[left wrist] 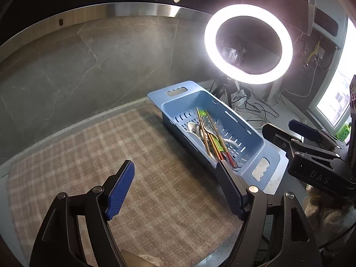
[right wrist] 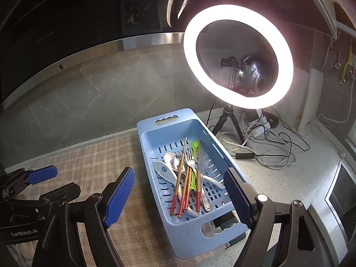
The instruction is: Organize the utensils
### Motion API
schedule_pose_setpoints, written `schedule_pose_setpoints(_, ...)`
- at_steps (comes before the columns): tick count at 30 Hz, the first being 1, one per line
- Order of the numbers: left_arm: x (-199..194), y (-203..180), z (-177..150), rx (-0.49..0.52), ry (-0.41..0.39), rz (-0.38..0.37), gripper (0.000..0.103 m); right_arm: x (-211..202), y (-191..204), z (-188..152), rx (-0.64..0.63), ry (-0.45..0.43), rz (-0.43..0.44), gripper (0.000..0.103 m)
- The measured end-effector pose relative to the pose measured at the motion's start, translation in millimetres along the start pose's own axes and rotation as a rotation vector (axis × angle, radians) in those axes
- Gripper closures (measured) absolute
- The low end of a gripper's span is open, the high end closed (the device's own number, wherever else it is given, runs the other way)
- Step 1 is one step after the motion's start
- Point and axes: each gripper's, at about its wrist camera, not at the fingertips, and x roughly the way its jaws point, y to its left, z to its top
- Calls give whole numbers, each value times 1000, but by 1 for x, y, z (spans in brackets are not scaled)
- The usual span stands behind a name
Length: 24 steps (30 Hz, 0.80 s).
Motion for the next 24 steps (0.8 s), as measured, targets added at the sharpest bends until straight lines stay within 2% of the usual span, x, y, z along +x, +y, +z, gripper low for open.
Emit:
schedule_pose_setpoints(7, -4, -3, -3, 11, -3, -9, 26, -10, 9, -1, -23, -28, -32, 23)
schedule_pose_setpoints(24, -12, -1, -2, -4, -13, 8, 26, -7, 16, -2, -29, -22, -17, 23)
